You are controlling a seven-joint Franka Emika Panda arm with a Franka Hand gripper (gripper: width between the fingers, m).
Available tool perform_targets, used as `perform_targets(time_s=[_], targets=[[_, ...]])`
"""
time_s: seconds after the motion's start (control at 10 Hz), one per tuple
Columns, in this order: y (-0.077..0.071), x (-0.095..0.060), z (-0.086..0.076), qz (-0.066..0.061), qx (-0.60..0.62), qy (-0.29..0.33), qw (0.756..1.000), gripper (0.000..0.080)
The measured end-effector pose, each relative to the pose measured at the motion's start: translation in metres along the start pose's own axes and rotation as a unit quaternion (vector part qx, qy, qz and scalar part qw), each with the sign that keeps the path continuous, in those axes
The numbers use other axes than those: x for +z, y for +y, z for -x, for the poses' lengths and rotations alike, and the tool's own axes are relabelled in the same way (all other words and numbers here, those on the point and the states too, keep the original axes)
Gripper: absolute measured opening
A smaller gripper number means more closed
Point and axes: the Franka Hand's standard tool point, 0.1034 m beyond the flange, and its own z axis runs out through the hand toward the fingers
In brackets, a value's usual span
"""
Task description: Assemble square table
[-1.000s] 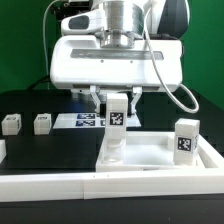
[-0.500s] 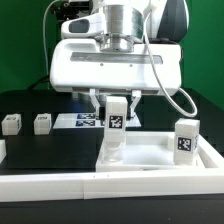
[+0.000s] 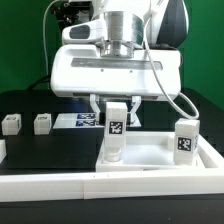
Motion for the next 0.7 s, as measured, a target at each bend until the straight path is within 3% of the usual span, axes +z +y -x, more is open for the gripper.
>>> perform_targets(time_s=[0.7], targets=[[-0.0041,0.0094,0.007,0.004,-0.007,0.017,1.0,0.029]])
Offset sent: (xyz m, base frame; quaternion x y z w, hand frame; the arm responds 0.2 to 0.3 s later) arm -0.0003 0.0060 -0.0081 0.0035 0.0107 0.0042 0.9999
